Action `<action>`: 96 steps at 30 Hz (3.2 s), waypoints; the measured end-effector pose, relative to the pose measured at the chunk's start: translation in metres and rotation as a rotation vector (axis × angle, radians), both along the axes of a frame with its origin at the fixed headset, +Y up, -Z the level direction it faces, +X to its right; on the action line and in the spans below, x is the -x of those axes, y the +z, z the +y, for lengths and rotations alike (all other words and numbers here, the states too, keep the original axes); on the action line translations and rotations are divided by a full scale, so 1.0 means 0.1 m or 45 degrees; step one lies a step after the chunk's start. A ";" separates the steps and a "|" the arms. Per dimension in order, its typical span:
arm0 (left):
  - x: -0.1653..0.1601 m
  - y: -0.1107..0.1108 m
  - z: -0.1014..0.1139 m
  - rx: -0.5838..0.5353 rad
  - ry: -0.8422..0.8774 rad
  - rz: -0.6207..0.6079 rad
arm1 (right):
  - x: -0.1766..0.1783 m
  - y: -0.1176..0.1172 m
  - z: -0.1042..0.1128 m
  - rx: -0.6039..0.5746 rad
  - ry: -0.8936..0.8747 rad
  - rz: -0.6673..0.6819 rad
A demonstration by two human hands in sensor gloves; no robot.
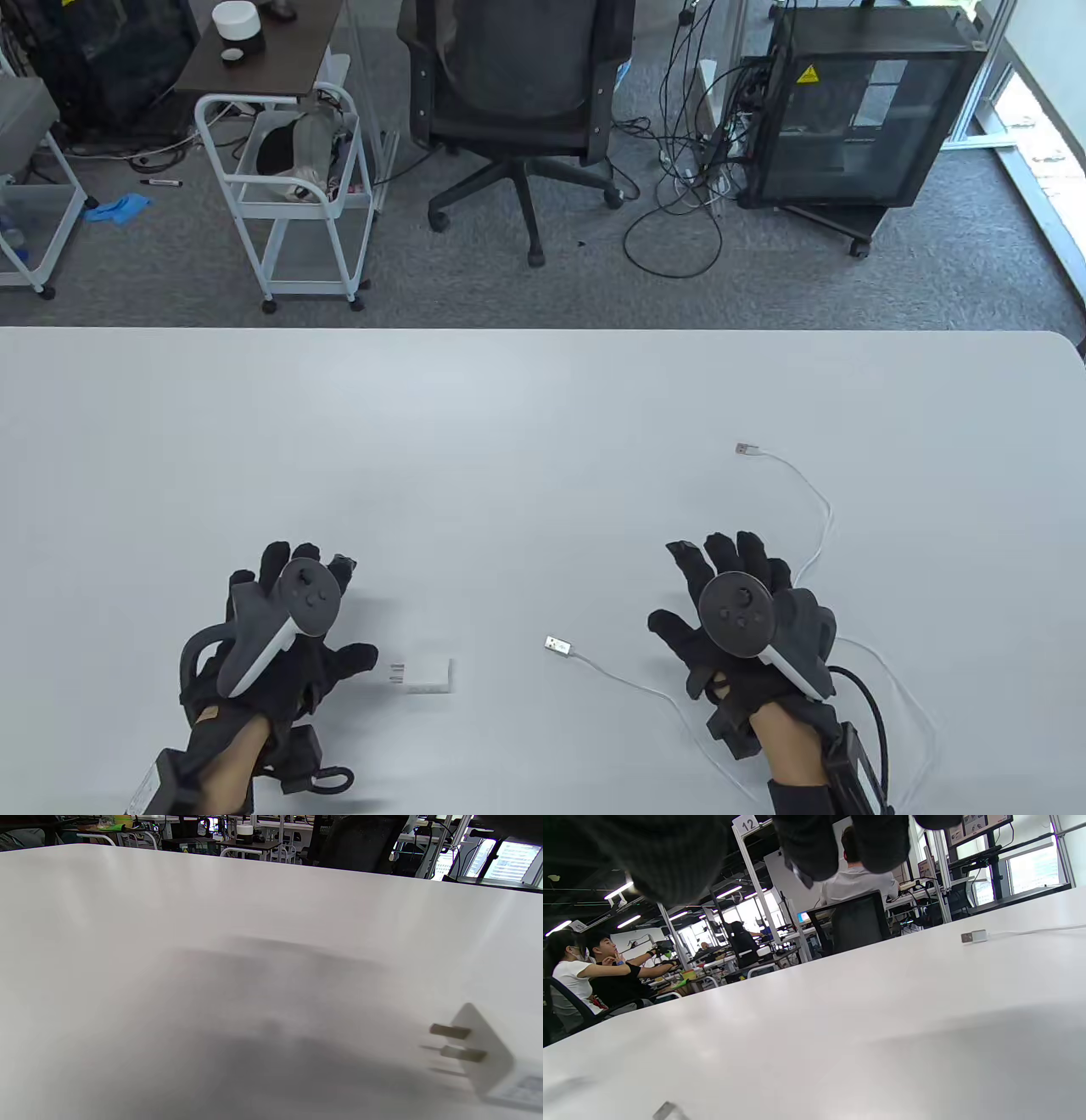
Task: Insert the USB cable into the charger head
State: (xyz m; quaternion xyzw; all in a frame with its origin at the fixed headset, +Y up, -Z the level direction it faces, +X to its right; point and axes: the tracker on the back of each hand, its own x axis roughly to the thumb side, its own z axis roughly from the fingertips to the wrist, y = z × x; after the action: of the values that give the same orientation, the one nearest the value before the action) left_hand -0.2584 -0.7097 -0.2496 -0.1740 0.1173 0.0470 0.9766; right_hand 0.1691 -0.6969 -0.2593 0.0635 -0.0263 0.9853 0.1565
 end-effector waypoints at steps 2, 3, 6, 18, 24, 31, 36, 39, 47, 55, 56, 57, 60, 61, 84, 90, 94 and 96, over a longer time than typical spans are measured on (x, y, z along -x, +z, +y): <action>0.00 0.00 0.01 0.002 0.000 0.000 | 0.00 0.00 -0.01 -0.006 -0.008 0.002; 0.00 0.00 0.01 0.002 0.002 0.000 | 0.00 0.00 -0.01 -0.008 -0.013 0.003; 0.00 0.00 0.02 -0.005 0.001 0.000 | 0.01 -0.01 -0.02 0.011 -0.006 0.006; -0.01 -0.02 -0.02 0.020 0.017 -0.015 | 0.01 0.00 0.00 0.010 -0.016 0.007; -0.15 -0.01 -0.11 0.057 0.000 -0.116 | 0.03 0.01 0.02 0.001 -0.037 0.011; -0.49 0.02 -0.20 0.053 0.062 -0.350 | 0.08 0.01 0.00 0.032 -0.034 0.041; -0.77 0.07 -0.27 0.052 0.029 -0.514 | 0.10 0.01 -0.02 0.052 -0.022 0.052; -0.89 0.10 -0.29 0.036 0.084 -0.567 | 0.11 0.01 -0.03 0.059 -0.021 0.058; -1.02 0.03 -0.60 0.200 -0.057 -0.518 | 0.15 0.01 -0.05 0.092 -0.046 0.091; -1.05 0.04 -0.72 0.115 -0.144 -0.476 | 0.18 0.01 -0.07 0.108 -0.037 0.101; -1.04 0.06 -0.73 0.097 -0.150 -0.486 | 0.18 0.02 -0.07 0.112 -0.035 0.101; -1.03 0.06 -0.74 0.113 -0.135 -0.488 | 0.18 0.02 -0.07 0.114 -0.034 0.102; -1.04 0.05 -0.71 0.092 -0.151 -0.488 | 0.18 0.02 -0.07 0.116 -0.032 0.103; -1.05 0.05 -0.70 0.085 -0.163 -0.496 | 0.18 0.02 -0.07 0.118 -0.032 0.103; -1.00 0.25 -0.15 -0.147 -0.148 -0.691 | 0.39 0.02 -0.17 0.156 -0.047 0.194; -0.94 0.26 -0.11 -0.139 -0.137 -0.686 | 0.79 0.08 -0.34 0.213 -0.047 0.335; -0.95 0.29 -0.03 -0.224 -0.060 -0.709 | 0.91 0.07 -0.41 0.205 -0.004 0.321; -0.97 0.30 -0.02 -0.238 -0.071 -0.719 | 0.94 0.06 -0.50 0.242 0.061 0.329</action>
State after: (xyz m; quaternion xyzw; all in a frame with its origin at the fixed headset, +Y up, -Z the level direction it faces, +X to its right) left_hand -0.1614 -0.7115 -0.2194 -0.0864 -0.1592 -0.0194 0.9833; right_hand 0.0747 -0.7468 -0.2533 0.1753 0.0891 0.9704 0.1402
